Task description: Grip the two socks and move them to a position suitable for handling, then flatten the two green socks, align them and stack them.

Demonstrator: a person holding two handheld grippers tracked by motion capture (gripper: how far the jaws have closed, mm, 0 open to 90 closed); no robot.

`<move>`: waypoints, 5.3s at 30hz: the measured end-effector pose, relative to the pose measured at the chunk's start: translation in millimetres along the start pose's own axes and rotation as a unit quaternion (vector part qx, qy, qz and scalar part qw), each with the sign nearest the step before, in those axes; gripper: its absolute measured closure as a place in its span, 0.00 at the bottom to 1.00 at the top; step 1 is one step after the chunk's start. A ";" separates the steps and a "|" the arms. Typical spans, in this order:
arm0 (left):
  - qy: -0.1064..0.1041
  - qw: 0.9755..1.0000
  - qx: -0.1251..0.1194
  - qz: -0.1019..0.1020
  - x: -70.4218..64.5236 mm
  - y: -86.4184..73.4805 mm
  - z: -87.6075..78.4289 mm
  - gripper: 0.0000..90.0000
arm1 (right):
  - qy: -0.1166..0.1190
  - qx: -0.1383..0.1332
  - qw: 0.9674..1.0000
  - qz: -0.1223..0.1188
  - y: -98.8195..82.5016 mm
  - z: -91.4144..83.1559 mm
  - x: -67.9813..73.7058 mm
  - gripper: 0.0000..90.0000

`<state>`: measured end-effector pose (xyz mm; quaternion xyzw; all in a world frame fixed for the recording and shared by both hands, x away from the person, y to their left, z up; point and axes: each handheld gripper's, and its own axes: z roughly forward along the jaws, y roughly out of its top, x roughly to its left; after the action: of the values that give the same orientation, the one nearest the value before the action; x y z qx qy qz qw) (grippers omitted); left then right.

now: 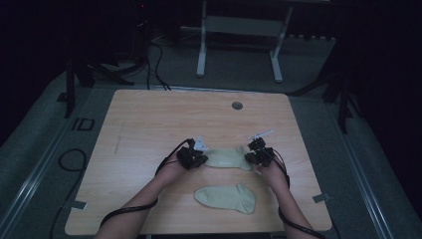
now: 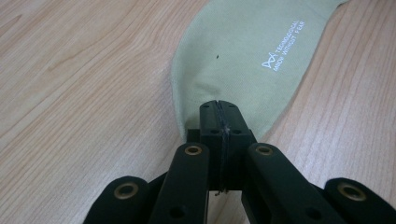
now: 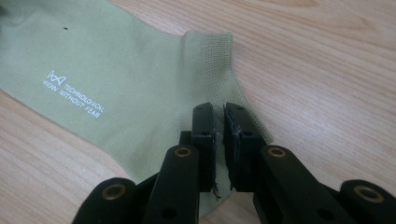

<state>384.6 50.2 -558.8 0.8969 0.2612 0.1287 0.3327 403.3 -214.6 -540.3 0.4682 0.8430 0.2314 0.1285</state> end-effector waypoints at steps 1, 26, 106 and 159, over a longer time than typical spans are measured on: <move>0.002 1.000 0.001 0.001 -0.6 0.7 0.2 0.99 | -0.002 0.000 1.000 -0.001 -0.5 -0.2 0.4 0.92; -0.026 0.999 0.011 -0.032 -3.6 3.6 -11.1 0.59 | 0.029 -0.019 0.999 -0.023 8.8 -8.0 9.6 0.52; -0.040 0.999 0.006 -0.034 -62.2 -22.7 -84.9 0.96 | 0.067 -0.040 0.993 -0.088 -78.6 -93.1 48.2 0.93; 0.019 0.997 0.050 -0.061 6.8 25.4 -35.7 0.64 | 0.062 0.022 0.998 -0.015 7.7 -22.2 -18.9 0.70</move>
<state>385.5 56.6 -514.9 0.8921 0.3278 0.1116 0.2902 409.3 -233.1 -517.4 0.4430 0.8613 0.2391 0.0692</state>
